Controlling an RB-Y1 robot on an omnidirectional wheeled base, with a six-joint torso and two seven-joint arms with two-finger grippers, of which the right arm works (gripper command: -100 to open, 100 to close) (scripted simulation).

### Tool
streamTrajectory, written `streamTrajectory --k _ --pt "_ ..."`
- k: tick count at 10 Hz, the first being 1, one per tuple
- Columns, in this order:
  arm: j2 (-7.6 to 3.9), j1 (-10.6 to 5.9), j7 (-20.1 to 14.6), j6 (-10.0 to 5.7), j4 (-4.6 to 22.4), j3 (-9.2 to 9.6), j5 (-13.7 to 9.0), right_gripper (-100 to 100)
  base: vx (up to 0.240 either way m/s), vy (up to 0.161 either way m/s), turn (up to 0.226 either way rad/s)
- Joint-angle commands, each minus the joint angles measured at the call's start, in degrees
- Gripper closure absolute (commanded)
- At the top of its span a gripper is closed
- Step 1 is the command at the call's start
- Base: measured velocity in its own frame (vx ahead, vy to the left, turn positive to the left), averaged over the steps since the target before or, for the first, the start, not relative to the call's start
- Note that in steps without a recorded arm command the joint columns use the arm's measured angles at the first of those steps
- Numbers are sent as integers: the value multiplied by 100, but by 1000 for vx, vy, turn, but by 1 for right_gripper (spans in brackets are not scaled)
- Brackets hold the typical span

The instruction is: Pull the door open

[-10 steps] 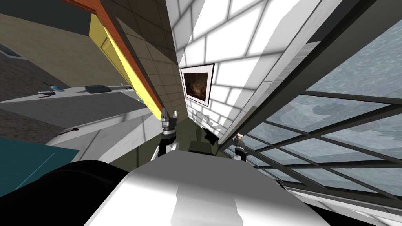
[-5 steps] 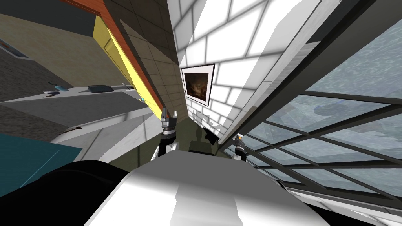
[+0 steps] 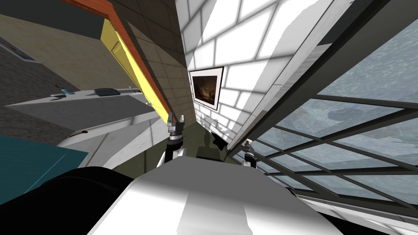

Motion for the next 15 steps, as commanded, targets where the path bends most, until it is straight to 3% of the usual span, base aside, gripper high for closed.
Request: streamTrajectory --k 1,15 --pt "-15 -27 -171 -38 86 10 -27 100 -17 -5 13" --pt "-33 96 -2180 36 -132 329 -415 100 -23 -6 20"
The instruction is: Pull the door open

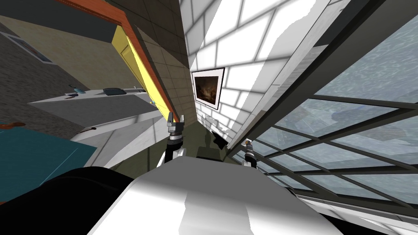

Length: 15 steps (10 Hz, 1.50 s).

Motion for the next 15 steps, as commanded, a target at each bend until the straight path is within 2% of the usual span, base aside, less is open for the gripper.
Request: streamTrajectory --k 1,4,5,6,9,10,14,15 --pt "8 -10 -234 -8 44 27 -27 100 -25 -4 14" --pt "3 20 -685 10 -10 105 -122 100 -25 -4 19" --pt "3 20 -709 10 -10 105 -122 100 -21 -5 13" --pt "1 35 -938 19 -37 145 -170 100 -28 -9 24" --pt "-4 65 -1378 37 -91 223 -266 100 -30 -8 24" --pt "-4 65 -1423 37 -91 223 -266 100 -17 -5 11" --pt "-11 112 -2086 65 -174 344 -413 100 -29 -5 24" --pt "-11 112 -2137 65 -174 344 -413 100 -18 -5 13"
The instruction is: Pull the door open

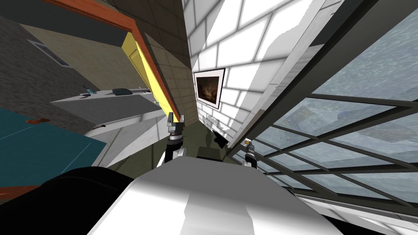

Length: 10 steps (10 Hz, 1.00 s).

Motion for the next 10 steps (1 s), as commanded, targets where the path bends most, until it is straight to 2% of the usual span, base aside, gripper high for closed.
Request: streamTrajectory --k 1,4,5,9,10 --pt "22 4 -286 -2 -30 61 -48 100 -25 -5 29" --pt "18 35 -738 17 -86 142 -147 100 -30 -5 22" --pt "18 35 -777 17 -86 142 -147 100 -23 -3 10" --pt "10 82 -1461 45 -169 263 -294 100 -30 -7 25" --pt "10 82 -1491 45 -169 263 -294 100 -16 -8 9"
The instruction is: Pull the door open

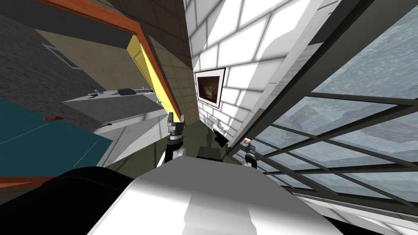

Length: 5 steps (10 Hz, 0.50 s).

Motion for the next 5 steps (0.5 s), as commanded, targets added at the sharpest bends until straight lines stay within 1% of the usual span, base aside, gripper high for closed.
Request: streamTrajectory --k 1,3,5 --pt "29 -11 -188 -1 -12 13 -62 -100 -33 -12 20" --pt "64 -25 -432 -1 -27 28 -140 -100 -47 -13 27" --pt "112 -43 -767 -2 -47 50 -244 -100 -63 2 59"
